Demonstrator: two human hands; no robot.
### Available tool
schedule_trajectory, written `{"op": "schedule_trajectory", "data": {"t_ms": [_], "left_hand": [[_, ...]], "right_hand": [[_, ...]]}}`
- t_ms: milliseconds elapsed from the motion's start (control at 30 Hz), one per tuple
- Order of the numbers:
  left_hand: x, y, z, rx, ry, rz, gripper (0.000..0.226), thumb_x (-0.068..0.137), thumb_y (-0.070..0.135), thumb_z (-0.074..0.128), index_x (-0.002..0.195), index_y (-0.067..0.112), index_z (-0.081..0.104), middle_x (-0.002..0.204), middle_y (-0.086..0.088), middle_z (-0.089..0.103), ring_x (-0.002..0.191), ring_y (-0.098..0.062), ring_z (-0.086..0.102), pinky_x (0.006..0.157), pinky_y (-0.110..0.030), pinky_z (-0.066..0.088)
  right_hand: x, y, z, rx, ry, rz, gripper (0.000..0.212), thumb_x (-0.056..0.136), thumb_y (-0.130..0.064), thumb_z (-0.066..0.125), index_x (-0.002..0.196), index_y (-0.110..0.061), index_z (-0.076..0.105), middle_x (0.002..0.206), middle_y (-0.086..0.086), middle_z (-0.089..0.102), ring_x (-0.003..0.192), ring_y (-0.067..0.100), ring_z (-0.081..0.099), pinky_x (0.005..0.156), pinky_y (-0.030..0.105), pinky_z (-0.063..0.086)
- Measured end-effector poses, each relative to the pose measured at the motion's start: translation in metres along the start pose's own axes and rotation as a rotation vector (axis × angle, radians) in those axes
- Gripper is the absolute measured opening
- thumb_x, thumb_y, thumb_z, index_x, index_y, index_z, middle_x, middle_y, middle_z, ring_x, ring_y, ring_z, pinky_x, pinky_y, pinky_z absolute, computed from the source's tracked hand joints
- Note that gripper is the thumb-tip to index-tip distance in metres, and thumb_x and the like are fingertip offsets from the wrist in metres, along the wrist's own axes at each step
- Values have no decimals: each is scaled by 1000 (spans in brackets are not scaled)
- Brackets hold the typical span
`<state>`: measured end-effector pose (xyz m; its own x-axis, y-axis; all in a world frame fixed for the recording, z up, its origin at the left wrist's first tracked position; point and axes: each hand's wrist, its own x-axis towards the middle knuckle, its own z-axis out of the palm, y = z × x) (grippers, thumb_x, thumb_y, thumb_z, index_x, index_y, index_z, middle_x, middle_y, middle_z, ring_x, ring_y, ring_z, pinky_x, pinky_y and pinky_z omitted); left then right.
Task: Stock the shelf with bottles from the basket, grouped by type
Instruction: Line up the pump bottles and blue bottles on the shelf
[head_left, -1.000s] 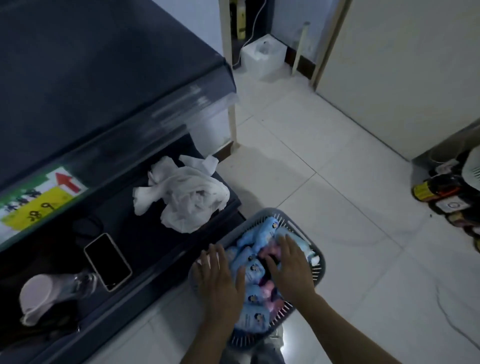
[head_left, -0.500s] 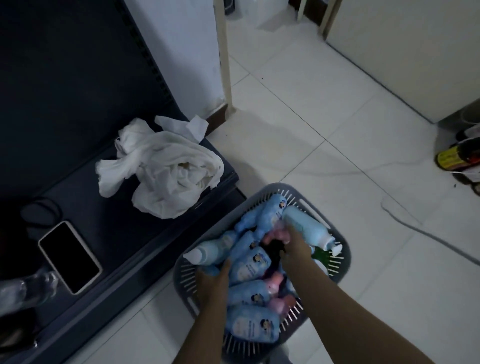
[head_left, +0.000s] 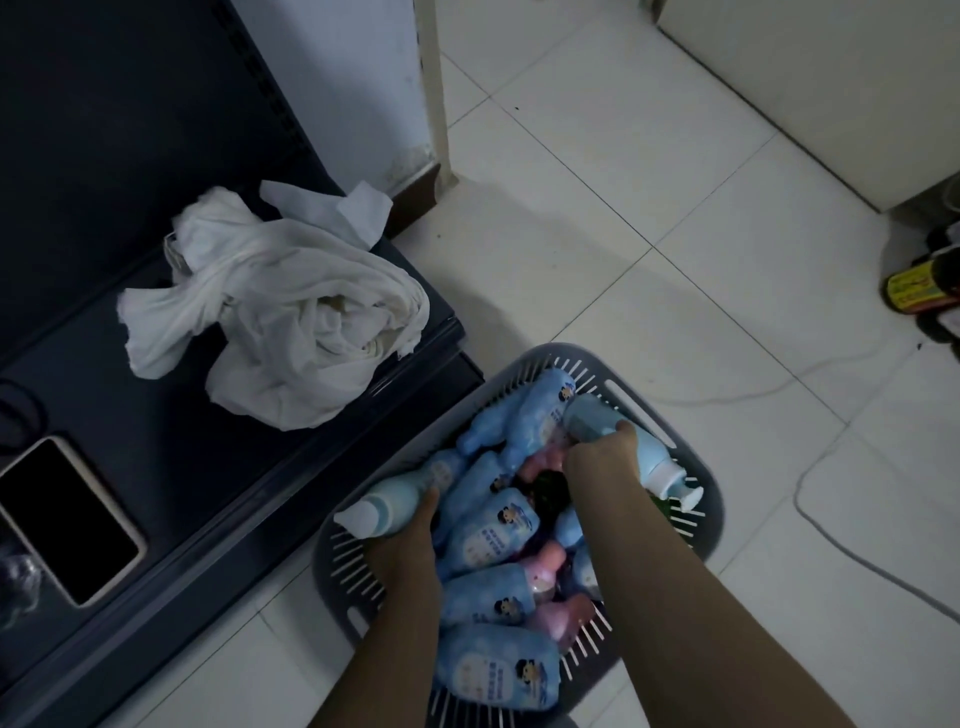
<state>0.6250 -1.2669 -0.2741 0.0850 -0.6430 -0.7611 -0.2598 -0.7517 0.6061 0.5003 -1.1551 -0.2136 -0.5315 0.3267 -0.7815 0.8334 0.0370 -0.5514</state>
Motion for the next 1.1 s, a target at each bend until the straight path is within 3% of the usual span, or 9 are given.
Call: {"op": "schedule_trajectory", "data": {"t_ms": [167,267,367,467,567,633,800,933,1100], "left_hand": [[-4,8,-2,39,-45,57,115,22,55,86,121,7,53,122,-2,57,115,-21,52,106,-40,37],[-8,12,-4,154,-27,53,83,54,32,87,124,5,51,124,-7,56,118,-25,51,102,-35,37],[-9,8,-10,245,4,101,71,66,21,84,126,4,49,127,-10,55,119,-27,50,95,-30,35],[-11,9,-17,297,-9,186,72,66,16,83,127,4,48,130,-12,53,120,-26,48,96,-30,34],[-15,14,-28,355,-25,271,75,63,19,85,127,3,48,128,-10,54,119,-24,49,99,-30,35],[-24,20,-35,388,-48,302,73,62,20,86,124,3,50,120,-6,56,114,-21,51,102,-36,38],[-61,43,-58,371,-127,409,59,60,14,87,109,5,57,109,-7,62,103,-24,58,97,-45,46],[-110,80,-85,326,-201,446,50,63,12,85,102,13,54,104,-3,61,99,-22,58,89,-32,44],[-177,137,-125,114,-203,449,61,63,9,85,116,6,55,112,-9,62,101,-24,59,93,-40,49]], "right_hand": [[24,-14,11,766,361,508,71,67,-43,78,128,-23,46,135,5,44,111,30,49,80,45,45],[35,-16,2,497,66,216,23,88,-10,58,107,-15,46,115,14,52,89,23,56,86,48,48],[55,-4,3,308,-86,193,22,90,4,43,105,-13,42,82,2,51,67,15,53,89,51,50],[40,-15,3,490,138,224,28,87,-12,60,109,-11,44,93,3,51,80,18,54,77,47,50],[10,-18,4,802,324,456,74,70,-45,75,131,-22,39,114,7,45,97,31,50,44,40,44],[-7,-7,6,781,286,306,78,69,-42,78,133,-20,39,109,4,55,84,24,59,36,29,45],[-65,15,-15,632,194,-1,53,74,-24,77,119,-14,52,94,-4,63,85,13,63,67,28,53],[-124,11,-38,428,23,-192,54,74,-24,77,121,-8,56,110,6,65,96,19,63,68,24,50],[-212,-17,-59,209,-215,-488,57,79,-15,73,129,-9,47,115,6,60,105,24,59,83,32,47]]}}
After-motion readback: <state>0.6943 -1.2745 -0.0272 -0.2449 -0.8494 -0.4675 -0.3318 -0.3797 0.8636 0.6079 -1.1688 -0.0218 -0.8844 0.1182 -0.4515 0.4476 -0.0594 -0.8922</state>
